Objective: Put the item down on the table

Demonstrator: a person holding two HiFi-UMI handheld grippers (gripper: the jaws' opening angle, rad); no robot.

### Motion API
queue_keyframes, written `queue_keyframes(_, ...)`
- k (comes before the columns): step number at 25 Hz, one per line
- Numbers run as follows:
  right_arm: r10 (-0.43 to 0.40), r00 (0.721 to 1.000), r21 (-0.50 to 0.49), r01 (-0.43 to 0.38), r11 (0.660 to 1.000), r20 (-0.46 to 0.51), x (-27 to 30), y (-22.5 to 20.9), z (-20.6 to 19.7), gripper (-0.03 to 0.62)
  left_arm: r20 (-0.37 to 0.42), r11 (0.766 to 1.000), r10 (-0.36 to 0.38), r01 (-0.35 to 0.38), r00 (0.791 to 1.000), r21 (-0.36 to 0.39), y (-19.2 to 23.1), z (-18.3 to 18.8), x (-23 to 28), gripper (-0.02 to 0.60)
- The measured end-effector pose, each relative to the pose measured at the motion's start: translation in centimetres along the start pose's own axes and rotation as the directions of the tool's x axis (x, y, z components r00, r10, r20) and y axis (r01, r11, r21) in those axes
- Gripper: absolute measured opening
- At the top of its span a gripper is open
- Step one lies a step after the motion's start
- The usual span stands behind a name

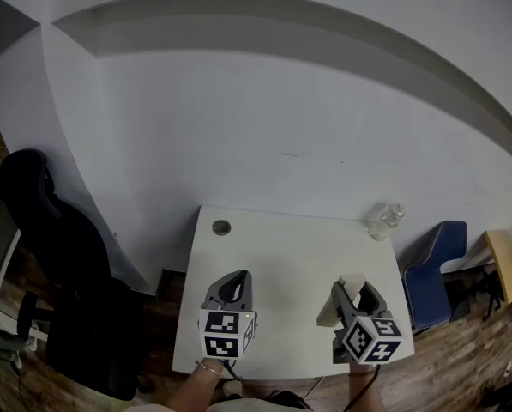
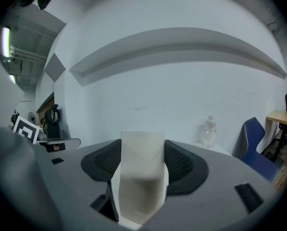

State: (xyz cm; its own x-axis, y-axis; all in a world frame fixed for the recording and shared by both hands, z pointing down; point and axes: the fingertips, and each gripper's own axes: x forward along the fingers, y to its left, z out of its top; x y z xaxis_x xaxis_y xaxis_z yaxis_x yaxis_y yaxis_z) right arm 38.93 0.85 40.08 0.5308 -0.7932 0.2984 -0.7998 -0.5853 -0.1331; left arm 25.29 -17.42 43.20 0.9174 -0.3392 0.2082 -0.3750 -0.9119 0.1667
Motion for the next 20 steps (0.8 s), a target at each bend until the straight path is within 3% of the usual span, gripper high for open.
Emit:
queue_keyframes(8, 0.129, 0.991, 0.02, -0.128, 0.992, -0.034, 3.2, 0.1, -0.6, 0.295, -0.02, 0.993, 0.12, -0.12, 0.993, 0.007, 0.3, -0.9, -1.1, 0.015)
queue_keyframes(20, 0.309, 0.947, -0.007, -0.311, 0.95, -0.092, 5.9, -0.4, -0.6, 0.295, -0.028, 0.952, 0.304, -0.305, 0.952, -0.024, 0.1, -1.5, -2.1, 0.015)
